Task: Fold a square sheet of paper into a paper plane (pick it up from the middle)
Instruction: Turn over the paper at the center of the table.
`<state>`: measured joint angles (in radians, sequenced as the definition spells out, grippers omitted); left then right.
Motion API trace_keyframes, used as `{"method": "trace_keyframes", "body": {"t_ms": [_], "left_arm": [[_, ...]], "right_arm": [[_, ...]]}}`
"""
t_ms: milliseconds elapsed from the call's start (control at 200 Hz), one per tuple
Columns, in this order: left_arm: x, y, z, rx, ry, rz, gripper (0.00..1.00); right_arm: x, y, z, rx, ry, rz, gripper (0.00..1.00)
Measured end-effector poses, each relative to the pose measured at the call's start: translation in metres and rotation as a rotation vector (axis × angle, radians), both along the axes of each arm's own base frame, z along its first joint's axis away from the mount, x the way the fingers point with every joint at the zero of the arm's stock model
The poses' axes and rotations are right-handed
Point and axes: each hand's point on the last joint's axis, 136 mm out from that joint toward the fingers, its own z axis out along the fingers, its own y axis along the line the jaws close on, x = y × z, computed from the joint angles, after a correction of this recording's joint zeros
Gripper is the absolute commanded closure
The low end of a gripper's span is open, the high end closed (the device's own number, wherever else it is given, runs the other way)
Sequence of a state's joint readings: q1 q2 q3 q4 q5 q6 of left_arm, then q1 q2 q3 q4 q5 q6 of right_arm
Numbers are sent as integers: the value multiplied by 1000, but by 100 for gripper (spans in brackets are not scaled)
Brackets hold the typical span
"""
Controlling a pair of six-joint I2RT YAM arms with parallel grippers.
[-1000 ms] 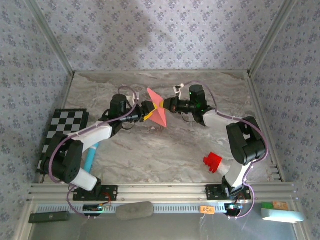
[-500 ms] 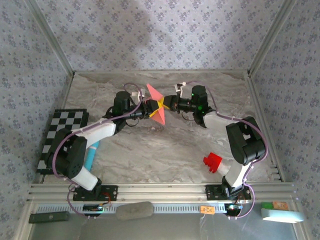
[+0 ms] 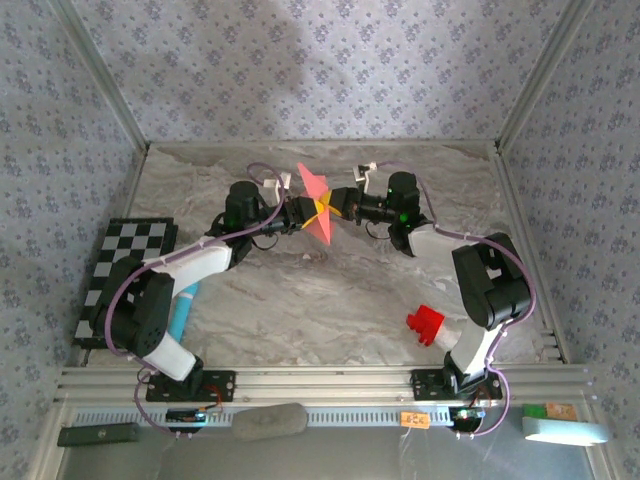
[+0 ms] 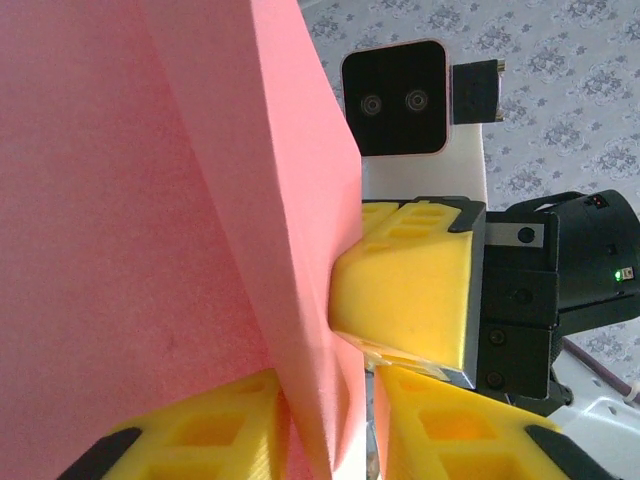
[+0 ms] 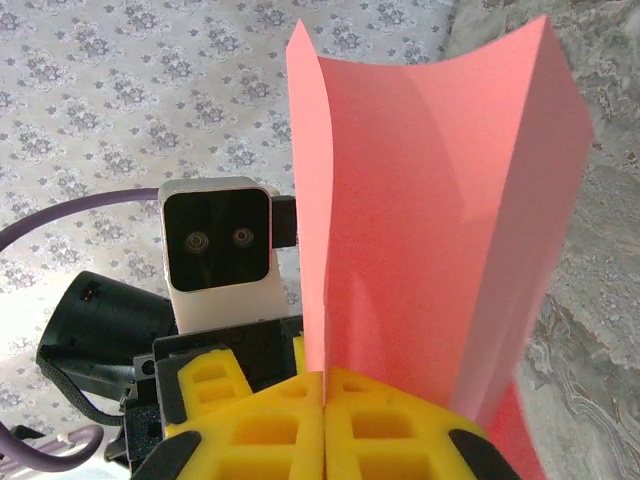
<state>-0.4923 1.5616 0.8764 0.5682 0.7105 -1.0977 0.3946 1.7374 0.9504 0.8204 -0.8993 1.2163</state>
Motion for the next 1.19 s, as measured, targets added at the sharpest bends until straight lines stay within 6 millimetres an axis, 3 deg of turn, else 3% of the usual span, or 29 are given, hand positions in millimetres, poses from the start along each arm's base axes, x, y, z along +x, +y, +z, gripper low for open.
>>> {"method": "trace_keyframes", "body": {"t_ms": [490, 715, 925, 1039, 1194], "left_arm": [[3, 1, 0, 3, -3, 16, 85], [6, 7, -9, 31, 19, 39, 86], [12, 26, -34, 177, 67, 107, 89], [20, 41, -48, 357, 76, 170, 89], [30, 59, -47, 639, 35, 241, 89]], "right_arm": [[2, -4, -2, 0, 13, -10, 75], [6, -10, -8, -20, 12, -33, 56], [12, -46, -30, -141, 39, -164, 50], [16, -69, -29, -224, 15, -244, 47], [13, -93, -32, -348, -23, -319, 46]]}}
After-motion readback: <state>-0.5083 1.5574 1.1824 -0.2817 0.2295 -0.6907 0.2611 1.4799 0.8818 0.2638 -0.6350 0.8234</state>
